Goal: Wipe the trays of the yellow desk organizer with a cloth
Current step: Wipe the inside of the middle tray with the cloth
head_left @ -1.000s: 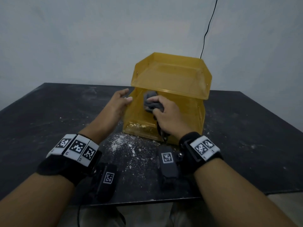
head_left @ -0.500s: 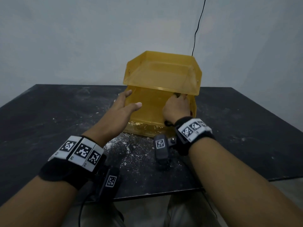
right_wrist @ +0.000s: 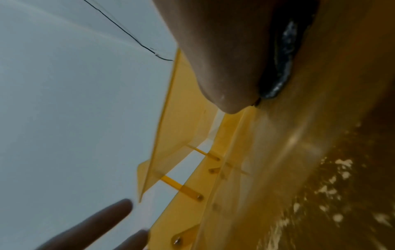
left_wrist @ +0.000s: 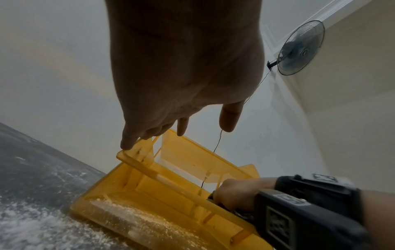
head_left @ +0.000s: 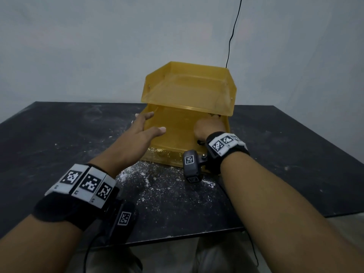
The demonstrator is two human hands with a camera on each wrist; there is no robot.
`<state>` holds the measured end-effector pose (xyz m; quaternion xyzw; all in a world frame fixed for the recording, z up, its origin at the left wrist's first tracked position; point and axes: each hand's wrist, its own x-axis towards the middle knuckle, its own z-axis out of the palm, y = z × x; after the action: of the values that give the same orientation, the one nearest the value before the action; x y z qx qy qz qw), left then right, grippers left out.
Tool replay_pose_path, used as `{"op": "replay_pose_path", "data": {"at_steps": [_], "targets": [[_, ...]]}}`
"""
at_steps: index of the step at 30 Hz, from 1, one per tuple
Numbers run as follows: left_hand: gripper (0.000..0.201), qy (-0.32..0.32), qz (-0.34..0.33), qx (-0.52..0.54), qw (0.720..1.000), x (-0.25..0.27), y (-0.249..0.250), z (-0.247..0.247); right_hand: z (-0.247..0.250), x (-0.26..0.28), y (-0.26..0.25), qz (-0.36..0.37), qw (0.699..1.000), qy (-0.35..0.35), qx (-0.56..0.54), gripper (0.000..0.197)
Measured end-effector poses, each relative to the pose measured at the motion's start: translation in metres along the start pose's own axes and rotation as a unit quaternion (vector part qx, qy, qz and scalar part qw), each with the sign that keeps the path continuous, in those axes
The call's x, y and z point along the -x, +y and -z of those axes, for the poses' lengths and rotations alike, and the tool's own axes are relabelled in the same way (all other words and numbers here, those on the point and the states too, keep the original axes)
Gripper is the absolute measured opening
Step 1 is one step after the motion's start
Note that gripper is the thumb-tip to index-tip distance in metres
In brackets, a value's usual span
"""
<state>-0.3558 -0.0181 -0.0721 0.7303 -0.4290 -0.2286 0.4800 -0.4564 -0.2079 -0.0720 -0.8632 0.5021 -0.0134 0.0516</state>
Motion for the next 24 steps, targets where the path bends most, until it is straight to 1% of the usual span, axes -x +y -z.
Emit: {"op": "replay_pose_path", "data": {"at_steps": [3, 6, 9, 11, 12, 13, 14, 15, 16, 17, 18, 20, 21, 22, 24], "targets": [[0.065, 0.009, -0.005, 0.002, 1.0, -0.001, 0.002, 0.0, -0.006, 0.016, 0.002, -0.022, 0.999, 0.019, -0.038, 0.044], [0.058, 0.026, -0.007, 0.011, 1.0, 0.002, 0.003, -0.001, -0.01, 0.045, 0.002, -0.029, 0.994, 0.028, -0.103, 0.047], [0.056, 0.03, -0.005, 0.016, 0.999, 0.006, 0.003, 0.0, -0.015, 0.087, -0.003, 0.001, 0.994, 0.022, -0.107, 0.05], [0.055, 0.031, -0.004, 0.02, 0.999, 0.008, 0.002, 0.001, -0.013, 0.113, -0.001, 0.042, 0.995, 0.016, -0.085, 0.045], [0.054, 0.031, -0.003, 0.022, 0.999, 0.009, 0.002, 0.001, -0.01, 0.122, 0.002, 0.066, 0.994, 0.019, -0.088, 0.037], [0.053, 0.031, -0.003, 0.024, 0.999, 0.009, 0.003, 0.002, -0.004, 0.128, 0.006, 0.084, 0.99, 0.02, -0.11, 0.029], [0.052, 0.031, -0.005, 0.023, 0.999, 0.01, 0.003, 0.002, 0.001, 0.13, 0.01, 0.088, 0.984, 0.023, -0.15, 0.026], [0.052, 0.031, -0.007, 0.022, 0.999, 0.011, 0.003, 0.002, 0.007, 0.128, 0.014, 0.083, 0.977, 0.041, -0.195, 0.026], [0.052, 0.031, -0.008, 0.02, 0.999, 0.012, 0.003, 0.003, 0.009, 0.124, 0.018, 0.077, 0.97, 0.077, -0.219, 0.027], [0.051, 0.03, -0.009, 0.02, 0.999, 0.013, 0.002, 0.003, 0.009, 0.118, 0.019, 0.071, 0.967, 0.113, -0.217, 0.027], [0.051, 0.028, -0.009, 0.02, 0.999, 0.014, 0.002, 0.004, 0.006, 0.112, 0.018, 0.065, 0.97, 0.129, -0.196, 0.029], [0.05, 0.026, -0.009, 0.023, 0.999, 0.015, 0.0, 0.006, -0.008, 0.106, 0.011, 0.053, 0.984, 0.103, -0.136, 0.034], [0.05, 0.026, -0.01, 0.023, 0.999, 0.015, 0.0, 0.006, -0.016, 0.107, 0.007, 0.06, 0.988, 0.09, -0.111, 0.035], [0.048, 0.028, -0.014, 0.02, 0.999, 0.016, 0.0, 0.006, -0.021, 0.11, 0.003, 0.075, 0.988, 0.086, -0.101, 0.035], [0.041, 0.051, -0.033, 0.015, 0.998, 0.016, 0.001, 0.004, -0.022, 0.119, 0.0, 0.125, 0.98, 0.089, -0.128, 0.032]]}}
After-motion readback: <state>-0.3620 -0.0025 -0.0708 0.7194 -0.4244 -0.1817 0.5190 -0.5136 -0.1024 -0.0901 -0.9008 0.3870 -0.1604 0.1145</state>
